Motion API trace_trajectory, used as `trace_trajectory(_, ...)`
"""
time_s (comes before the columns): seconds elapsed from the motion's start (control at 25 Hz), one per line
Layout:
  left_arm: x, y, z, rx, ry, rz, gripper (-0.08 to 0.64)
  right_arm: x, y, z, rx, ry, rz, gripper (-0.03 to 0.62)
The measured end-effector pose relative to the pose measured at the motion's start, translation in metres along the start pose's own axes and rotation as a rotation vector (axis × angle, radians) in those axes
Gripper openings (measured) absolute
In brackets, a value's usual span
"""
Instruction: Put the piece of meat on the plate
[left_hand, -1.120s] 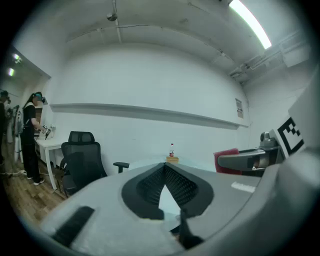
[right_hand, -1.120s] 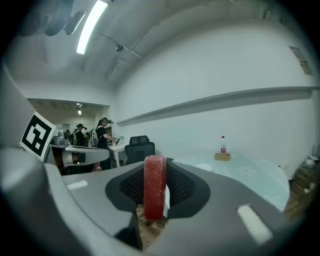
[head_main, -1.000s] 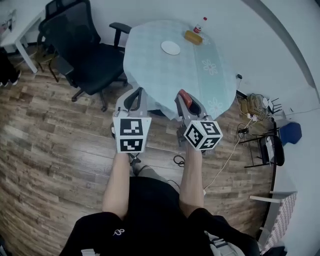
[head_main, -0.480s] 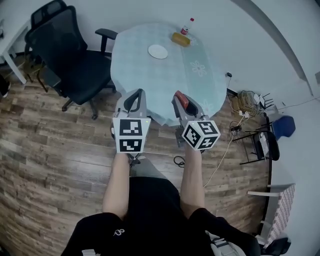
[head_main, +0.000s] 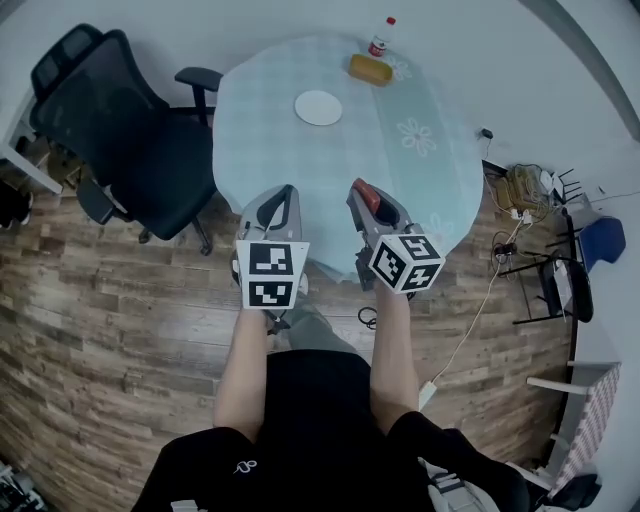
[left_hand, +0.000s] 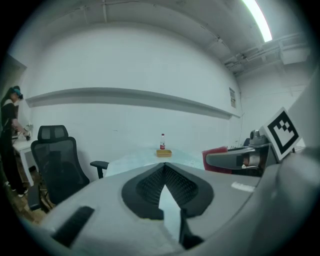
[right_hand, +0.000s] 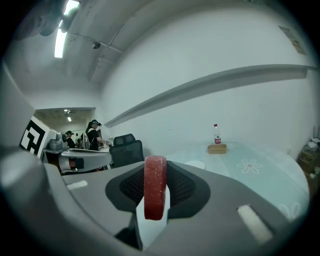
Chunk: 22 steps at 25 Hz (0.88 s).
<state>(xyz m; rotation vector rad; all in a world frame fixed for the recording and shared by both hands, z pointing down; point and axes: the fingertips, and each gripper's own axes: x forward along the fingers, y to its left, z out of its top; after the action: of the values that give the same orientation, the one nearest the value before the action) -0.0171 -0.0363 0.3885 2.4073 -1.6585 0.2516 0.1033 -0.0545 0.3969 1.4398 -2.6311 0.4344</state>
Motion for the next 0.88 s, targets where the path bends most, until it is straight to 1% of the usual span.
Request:
trace_trajectory(0.16, 0.07, 0.015, 0.009, 0.025, 0.059, 0.023, 0.0, 0.063, -0.037, 0.02, 0.042, -0.01, 0.045, 0.103)
trace_trajectory(0.28, 0.116, 0.02, 0.013, 0.031, 0.076, 0.039, 0.0, 0.107, -0.071, 0.028, 0.073, -0.009, 0.069, 0.103)
trace_trajectory(0.44, 0.156, 0.028, 0.009, 0.046, 0.134, 0.048, 0.0, 0.15, -0.098, 0.017, 0.117, 0.039, 0.092, 0.103)
trace_trajectory(0.6, 0.19, 0.037, 0.007, 0.049, 0.159, 0.025, 0.0, 0.179, -0.12, 0.004, 0.154, 0.078, 0.081, 0.103)
trace_trajectory(0.76, 0.234, 0.036, -0.004, 0.019, 0.207, -0.006, 0.0, 0.203, -0.159, -0.009, 0.192, 0.127, 0.046, 0.103)
trace_trajectory(0.88, 0.263, 0.03, -0.014, 0.018, 0.25, -0.045, 0.0, 0.219, -0.188, -0.027, 0.248, 0.21, 0.012, 0.103)
